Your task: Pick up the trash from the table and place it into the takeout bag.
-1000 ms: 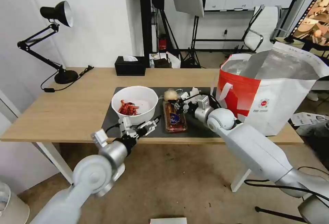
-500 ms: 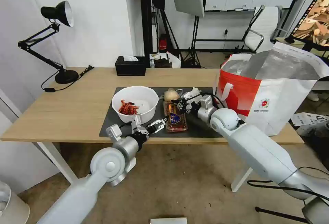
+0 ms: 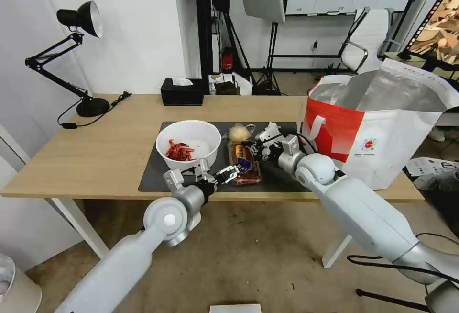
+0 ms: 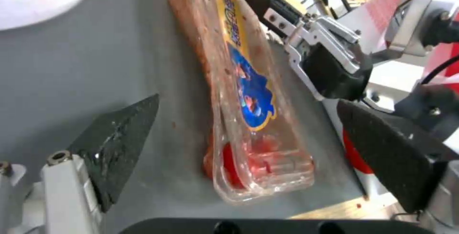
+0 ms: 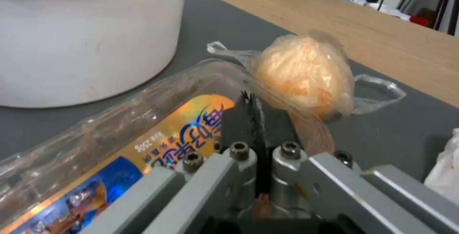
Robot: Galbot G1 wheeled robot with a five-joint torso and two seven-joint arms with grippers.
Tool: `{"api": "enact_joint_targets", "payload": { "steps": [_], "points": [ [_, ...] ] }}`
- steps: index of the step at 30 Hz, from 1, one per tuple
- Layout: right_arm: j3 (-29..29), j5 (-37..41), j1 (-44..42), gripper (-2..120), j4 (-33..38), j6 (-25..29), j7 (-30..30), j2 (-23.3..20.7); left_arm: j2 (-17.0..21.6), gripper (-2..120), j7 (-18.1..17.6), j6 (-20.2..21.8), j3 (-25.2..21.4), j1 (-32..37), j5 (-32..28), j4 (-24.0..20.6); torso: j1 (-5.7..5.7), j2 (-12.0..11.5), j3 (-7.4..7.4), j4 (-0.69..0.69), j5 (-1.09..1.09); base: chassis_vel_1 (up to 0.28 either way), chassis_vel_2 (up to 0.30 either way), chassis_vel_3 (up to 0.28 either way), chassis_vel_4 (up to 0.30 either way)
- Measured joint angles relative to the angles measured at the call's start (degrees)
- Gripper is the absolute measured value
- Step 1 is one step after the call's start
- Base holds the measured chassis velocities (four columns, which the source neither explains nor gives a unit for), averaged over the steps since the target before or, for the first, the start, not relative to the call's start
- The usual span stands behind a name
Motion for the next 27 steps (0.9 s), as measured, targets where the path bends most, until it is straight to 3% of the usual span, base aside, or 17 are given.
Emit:
{"api": "enact_joint_targets", "payload": {
  "steps": [16,24,27],
  "points": [
    [-0.2,0.2,0.0,0,-0.2,-0.1,0.2,-0.1,-2.1,98,0.0,-0.7,2.7,-2.9,-0.8,3.9,0.0,0.0,0.0,0.0,0.0,0.0,0.0,0.0,0.0],
    [-0.2,0.3,-0.4,0,-0.2,-0.1,0.3,-0.1,-2.3,74,0.0,-1.1,2.6,-3.0,-0.9,4.8,0.0,0.0,0.0,0.0,-0.01,0.0,0.0,0.0,0.0],
    [0.0,0.3,-0.9,0,0.0,-0.1,0.3,-0.1,-2.0,57,0.1,-1.1,2.3,-3.2,-1.0,5.1,0.0,0.0,0.0,0.0,-0.01,0.0,0.0,0.0,0.0]
  ]
}}
